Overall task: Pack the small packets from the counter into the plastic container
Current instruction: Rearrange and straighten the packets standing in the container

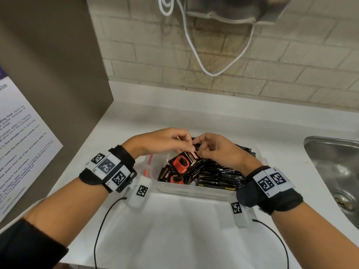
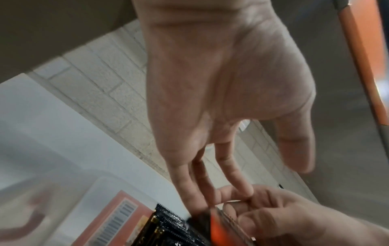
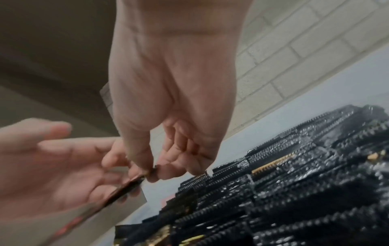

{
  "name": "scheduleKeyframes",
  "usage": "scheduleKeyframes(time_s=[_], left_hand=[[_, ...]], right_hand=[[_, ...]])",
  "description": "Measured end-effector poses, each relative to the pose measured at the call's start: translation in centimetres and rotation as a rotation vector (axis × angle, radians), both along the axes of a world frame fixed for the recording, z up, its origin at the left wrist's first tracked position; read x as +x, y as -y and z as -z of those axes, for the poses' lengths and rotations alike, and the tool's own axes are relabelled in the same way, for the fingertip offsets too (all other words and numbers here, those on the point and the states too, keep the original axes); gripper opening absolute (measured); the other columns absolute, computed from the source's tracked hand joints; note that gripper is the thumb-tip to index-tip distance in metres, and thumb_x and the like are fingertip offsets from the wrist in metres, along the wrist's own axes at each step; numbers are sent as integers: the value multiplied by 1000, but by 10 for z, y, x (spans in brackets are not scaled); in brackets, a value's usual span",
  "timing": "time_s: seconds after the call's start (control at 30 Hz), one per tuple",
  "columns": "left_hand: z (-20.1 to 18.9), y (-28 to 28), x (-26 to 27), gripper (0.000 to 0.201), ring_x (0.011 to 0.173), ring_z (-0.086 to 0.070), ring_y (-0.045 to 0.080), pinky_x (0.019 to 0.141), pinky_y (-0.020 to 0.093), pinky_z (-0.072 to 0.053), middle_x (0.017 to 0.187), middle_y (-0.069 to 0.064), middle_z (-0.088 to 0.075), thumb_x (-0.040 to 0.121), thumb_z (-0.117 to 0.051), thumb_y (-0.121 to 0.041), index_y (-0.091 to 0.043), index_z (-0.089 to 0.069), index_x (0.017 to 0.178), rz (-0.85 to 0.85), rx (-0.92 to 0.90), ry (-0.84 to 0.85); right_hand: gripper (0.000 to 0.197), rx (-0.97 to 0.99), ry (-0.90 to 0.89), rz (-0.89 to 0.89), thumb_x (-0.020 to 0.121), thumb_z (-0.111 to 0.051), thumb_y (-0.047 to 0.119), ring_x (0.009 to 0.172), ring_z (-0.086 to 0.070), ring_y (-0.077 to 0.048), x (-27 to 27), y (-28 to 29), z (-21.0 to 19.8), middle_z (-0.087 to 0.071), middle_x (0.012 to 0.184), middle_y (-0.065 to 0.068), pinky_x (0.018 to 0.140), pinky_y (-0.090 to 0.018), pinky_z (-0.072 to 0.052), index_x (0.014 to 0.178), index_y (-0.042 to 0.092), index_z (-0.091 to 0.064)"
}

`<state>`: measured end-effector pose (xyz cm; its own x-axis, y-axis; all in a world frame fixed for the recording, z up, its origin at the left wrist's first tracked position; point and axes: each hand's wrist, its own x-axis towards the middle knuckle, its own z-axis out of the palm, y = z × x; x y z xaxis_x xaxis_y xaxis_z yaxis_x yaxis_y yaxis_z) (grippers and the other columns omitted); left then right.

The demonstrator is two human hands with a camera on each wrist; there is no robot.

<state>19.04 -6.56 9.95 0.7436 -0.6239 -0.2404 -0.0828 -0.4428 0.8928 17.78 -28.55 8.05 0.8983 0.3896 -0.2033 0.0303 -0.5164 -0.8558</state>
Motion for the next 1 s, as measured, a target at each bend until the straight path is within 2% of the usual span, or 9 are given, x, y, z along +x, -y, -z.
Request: scheduleKeyframes(time_s=[0.07,0.1,0.2,0.27,0.33,0.63,0.73,0.87,1.0], left_hand=[[6,-1,7,6,102,-67,27,93,39,-55,106,12,-68,95,-58,-19,-16,-64,94,-81,30,35],[11,-2,10,10,102,-66,31,92,43,-55,107,13,-67,96,-55,-11,-18,-62,96,-77,127,85],[27,-3,14,23,95,-66,26,83,51,-57,102,4,-64,88,-61,-8,-27,-57,101,102,480,153],[35,-2,12,31,88,-62,18,72,38,-55,95,-1,-61,82,-73,-15,-28,-53,103,179,586,147],[41,4,8,39,81,-56,12,62,25,-43,92,-5,-58,78,-80,-24,-26,-51,104,208,630,196],[48,9,9,27,54,-58,7,51,18,-41,69,-5,-58,76,-76,-8,-20,-53,72,69,570,283],[42,7,7,23,51,-67,10,49,17,-47,69,1,-66,78,-76,-5,-17,-56,79,11,451,223],[36,7,7,29,61,-74,22,59,30,-61,80,15,-74,76,-80,0,-8,-61,96,-72,281,101],[37,11,8,33,69,-74,14,65,24,-58,88,7,-75,71,-86,-6,-13,-63,94,-33,287,103]], right_hand=[[31,-15,34,-22,88,-65,-1,73,-51,-18,0,1,1,-58,76,1,76,-31,-44,116,11,-66],[31,-20,52,-28,87,-65,-2,71,-50,-17,0,0,1,-58,75,2,75,-31,-44,114,11,-67],[31,-3,114,-55,85,-67,-3,66,-48,-13,-3,-3,0,-57,71,4,72,-26,-44,112,13,-70],[31,15,163,-79,86,-67,-3,65,-47,-11,-4,-3,-2,-56,70,3,70,-22,-44,109,16,-72],[31,31,193,-99,86,-65,-3,68,-47,-13,-5,-4,-4,-55,73,-2,70,-23,-44,107,18,-73],[27,55,303,-109,84,-65,-6,71,-46,-11,-8,-9,-3,-51,81,-5,67,-16,-41,100,15,-73],[28,78,317,-92,85,-64,-3,74,-48,-13,-7,-8,-3,-53,84,-8,68,-18,-41,98,21,-74],[29,60,305,-110,83,-69,-3,74,-50,-15,-6,-6,-4,-53,87,-10,68,-20,-43,95,22,-75],[34,-20,296,-177,77,-72,-6,71,-52,-10,-8,-6,-1,-58,84,-10,67,-19,-45,98,21,-73]])
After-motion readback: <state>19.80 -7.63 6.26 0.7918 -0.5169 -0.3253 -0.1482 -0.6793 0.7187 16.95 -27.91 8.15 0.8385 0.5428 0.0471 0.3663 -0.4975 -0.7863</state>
